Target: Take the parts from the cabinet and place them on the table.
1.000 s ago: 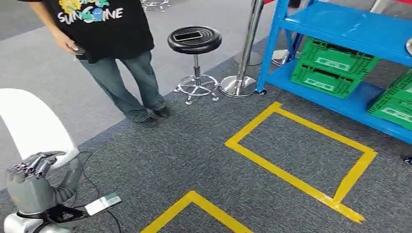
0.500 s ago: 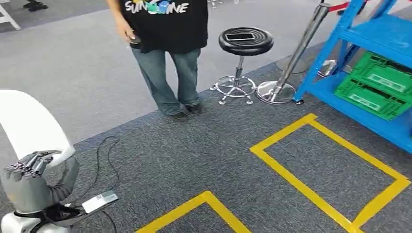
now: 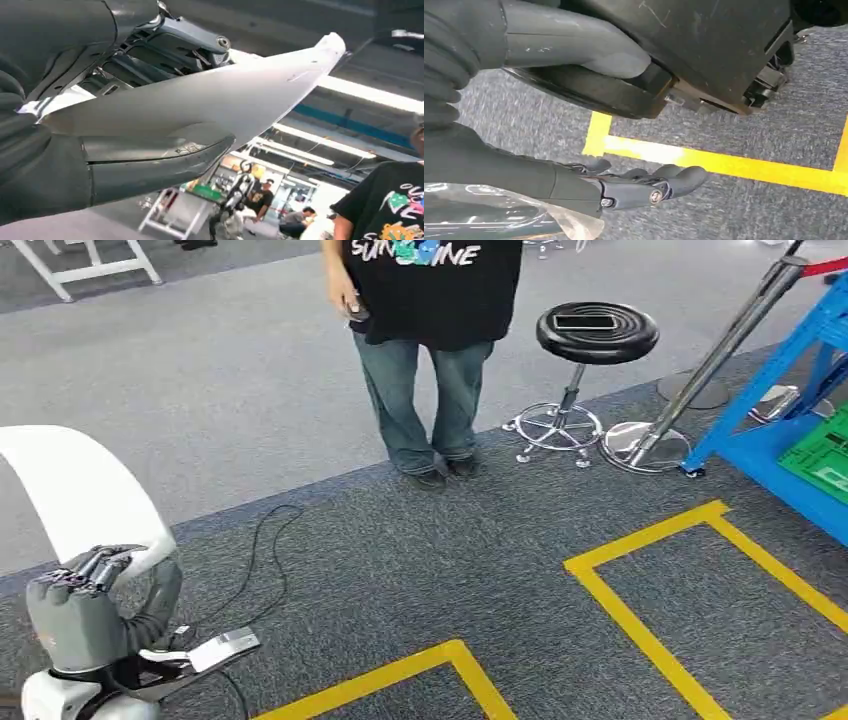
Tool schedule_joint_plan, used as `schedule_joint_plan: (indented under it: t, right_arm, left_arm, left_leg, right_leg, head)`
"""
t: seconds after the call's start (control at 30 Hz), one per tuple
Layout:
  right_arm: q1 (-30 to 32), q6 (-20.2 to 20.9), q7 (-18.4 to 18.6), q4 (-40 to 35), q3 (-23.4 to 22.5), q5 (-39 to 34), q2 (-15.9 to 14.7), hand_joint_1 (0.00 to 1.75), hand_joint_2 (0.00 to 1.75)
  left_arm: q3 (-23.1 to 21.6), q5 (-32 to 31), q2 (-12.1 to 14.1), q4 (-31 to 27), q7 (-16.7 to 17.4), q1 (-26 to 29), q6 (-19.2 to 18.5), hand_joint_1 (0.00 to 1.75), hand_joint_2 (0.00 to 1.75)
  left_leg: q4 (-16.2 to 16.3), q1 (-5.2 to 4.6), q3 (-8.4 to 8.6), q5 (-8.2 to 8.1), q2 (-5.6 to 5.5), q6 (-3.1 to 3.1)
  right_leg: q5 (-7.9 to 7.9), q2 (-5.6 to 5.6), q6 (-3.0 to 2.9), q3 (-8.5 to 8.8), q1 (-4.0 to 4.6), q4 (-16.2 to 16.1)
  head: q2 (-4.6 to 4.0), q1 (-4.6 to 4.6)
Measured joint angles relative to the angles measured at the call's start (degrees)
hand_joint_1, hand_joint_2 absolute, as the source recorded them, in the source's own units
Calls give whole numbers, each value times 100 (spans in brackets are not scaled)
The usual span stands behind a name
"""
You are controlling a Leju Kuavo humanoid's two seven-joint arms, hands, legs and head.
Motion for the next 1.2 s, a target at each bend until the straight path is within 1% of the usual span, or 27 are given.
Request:
schedule_joint_plan:
  t: [0.03,0.07,0.13,0.17,0.2,0.27,0.3,0.33,0.4,0.47,0.5,0.53,0.57,0.63,0.67,0.7,0.73,0.8,0.83,0.87,0.9,0.97,1.0,1.07,1.13,1.17,1.2]
  right_arm:
    - [2,-15,20,2,-7,20,-4,0,175]
    - [9,-28,31,13,-11,39,-7,0,175]
    - [16,-63,46,26,-26,57,-13,0,175]
    - [18,-85,55,26,-44,68,-15,0,175]
    - [22,-98,57,26,-57,90,-18,0,175]
    - [20,-138,63,28,-74,133,-18,0,175]
    - [18,-151,65,28,-85,151,-15,0,175]
    - [25,-151,74,31,-94,157,-15,0,175]
    - [26,-175,77,46,-101,155,-15,0,175]
    - [21,-183,87,48,-101,157,-18,0,175]
    - [18,-188,92,48,-103,160,-18,0,175]
    - [17,-186,87,52,-103,166,-24,0,175]
    - [21,-188,79,61,-109,159,-24,0,175]
    - [-13,-190,9,61,-136,168,-24,0,175]
    - [-50,-203,2,61,-157,175,-24,0,175]
    - [-67,-203,-7,61,-171,197,-24,0,175]
    - [-67,-214,-9,61,-186,218,-24,0,175]
    - [-29,-216,-15,61,-192,247,-24,0,175]
    - [-2,-216,-42,77,-199,249,-24,0,175]
    - [10,-221,-102,116,-207,251,-13,0,175]
    - [10,-231,-124,118,-220,251,-13,0,175]
    - [12,-258,-177,120,-240,258,-13,0,175]
    - [22,-271,-192,122,-245,258,-11,0,175]
    - [37,-299,-206,122,-249,260,-9,0,175]
    - [76,-371,-306,122,-258,282,-13,0,175]
    - [88,-424,-361,122,-262,304,-15,0,175]
    - [93,-459,-430,122,-262,321,-18,0,175]
  left_arm:
    - [-4,2,9,0,0,-22,0,175,175]
    - [-15,4,13,0,0,-42,0,175,175]
    - [-35,24,41,0,-22,-34,0,175,175]
    - [-35,37,50,0,-26,-27,-2,175,175]
    - [-35,44,52,2,-46,-18,-2,175,175]
    - [-35,50,55,2,-48,-16,-2,175,175]
    - [-35,57,57,0,-52,-18,-2,175,175]
    - [-35,61,57,2,-55,-24,-2,175,175]
    - [-42,63,57,-2,-74,-35,0,175,175]
    - [-35,70,63,-2,-76,-8,0,175,175]
    - [-37,68,61,-7,-72,-4,0,175,175]
    - [-42,55,63,-7,-61,-6,2,175,175]
    - [-46,55,63,-7,-52,-32,2,175,175]
    - [-48,61,57,-7,-61,-16,0,175,175]
    - [-48,63,57,-7,-83,-16,0,175,175]
    - [-48,70,55,-4,-105,-13,0,175,175]
    - [-48,70,55,-4,-107,-12,0,175,175]
    - [-48,59,55,-4,-105,-12,0,175,175]
    - [-46,48,55,-4,-94,-9,0,175,175]
    - [-41,50,55,-4,-94,-18,-2,175,175]
    - [-41,52,52,-4,-113,4,0,175,175]
    - [-39,72,55,-4,-131,65,0,175,175]
    - [-37,83,55,-7,-136,76,0,175,175]
    - [-42,74,55,-7,-98,62,2,175,175]
    - [-44,44,55,-7,-70,72,0,175,175]
    - [-44,44,55,-7,-70,86,0,175,175]
    - [-44,44,55,-7,-74,99,0,175,175]
  left_leg:
    - [218,-31,-93,-123,362,-36]
    - [594,-23,-280,-306,541,-68]
    - [1508,8,-737,-657,646,-92]
    - [1713,17,-847,-670,649,-90]
    - [1638,18,-812,-548,650,-79]
    - [886,1,-438,-86,693,-18]
    - [339,-38,-151,155,848,47]
    - [137,-110,-8,25,1092,95]
    - [25,-149,20,-13,1056,153]
    - [-27,-155,28,-21,916,196]
    - [-138,-69,89,38,843,232]
    - [-169,-66,117,50,796,242]
    - [-169,-61,112,48,738,249]
    - [-166,-62,120,29,629,271]
    - [-162,-62,123,19,572,278]
    - [-156,-57,139,10,490,276]
    - [-150,-46,165,-8,394,250]
    - [-100,-7,217,-63,204,183]
    - [-77,4,182,-92,145,148]
    - [37,-30,121,-102,60,120]
    - [23,-18,62,-65,0,108]
    - [12,-5,42,-27,-122,66]
    - [23,-1,30,-67,-150,53]
    - [426,-46,-134,-282,467,-2]
    - [1378,-21,-607,-682,634,-29]
    - [1743,-9,-802,-779,642,-31]
    - [1827,-3,-863,-722,642,-29]
  right_leg:
    - [-15,-69,-42,23,7,-7]
    - [-30,-163,-75,34,27,-6]
    - [-63,-349,-115,49,60,-6]
    - [-75,-429,-126,61,70,-6]
    - [-96,-510,-126,82,80,-6]
    - [-142,-646,-121,146,101,-7]
    - [-176,-707,-110,191,109,-10]
    - [-200,-768,-85,170,118,-32]
    - [-242,-887,-28,170,145,-47]
    - [-259,-1022,15,267,151,-113]
    - [-314,-968,48,268,144,-104]
    - [-394,-625,65,230,141,47]
    - [-584,-414,72,42,137,421]
    - [-938,-318,103,-465,127,1343]
    - [-984,-314,120,-654,127,1626]
    - [-873,-316,133,-719,120,1658]
    - [-620,-311,141,-647,109,1419]
    - [35,-168,185,-266,56,443]
    - [30,164,225,-166,12,248]
    - [-8,281,214,-128,-25,47]
    - [-38,223,151,-100,-2,96]
    - [-31,109,126,-88,18,87]
    - [-28,18,100,-55,-36,64]
    - [-55,-137,20,-7,1,52]
    - [-92,-329,-37,17,29,52]
    - [-109,-421,-52,27,38,52]
    - [-127,-501,-63,44,46,52]
  head:
    - [0,-86]
    - [-2,-103]
    - [0,-112]
    - [-2,-112]
    - [-2,-109]
    - [0,-112]
    - [0,-109]
    - [-2,-103]
    - [0,-114]
    - [0,-120]
    - [0,-114]
    - [-2,-92]
    - [0,-79]
    - [0,-50]
    - [0,-48]
    - [0,-46]
    - [0,-50]
    - [0,-46]
    - [0,-35]
    - [0,-13]
    - [2,-22]
    - [0,-35]
    - [0,-42]
    - [0,-112]
    - [-2,-116]
    - [-2,-114]
    - [0,-116]
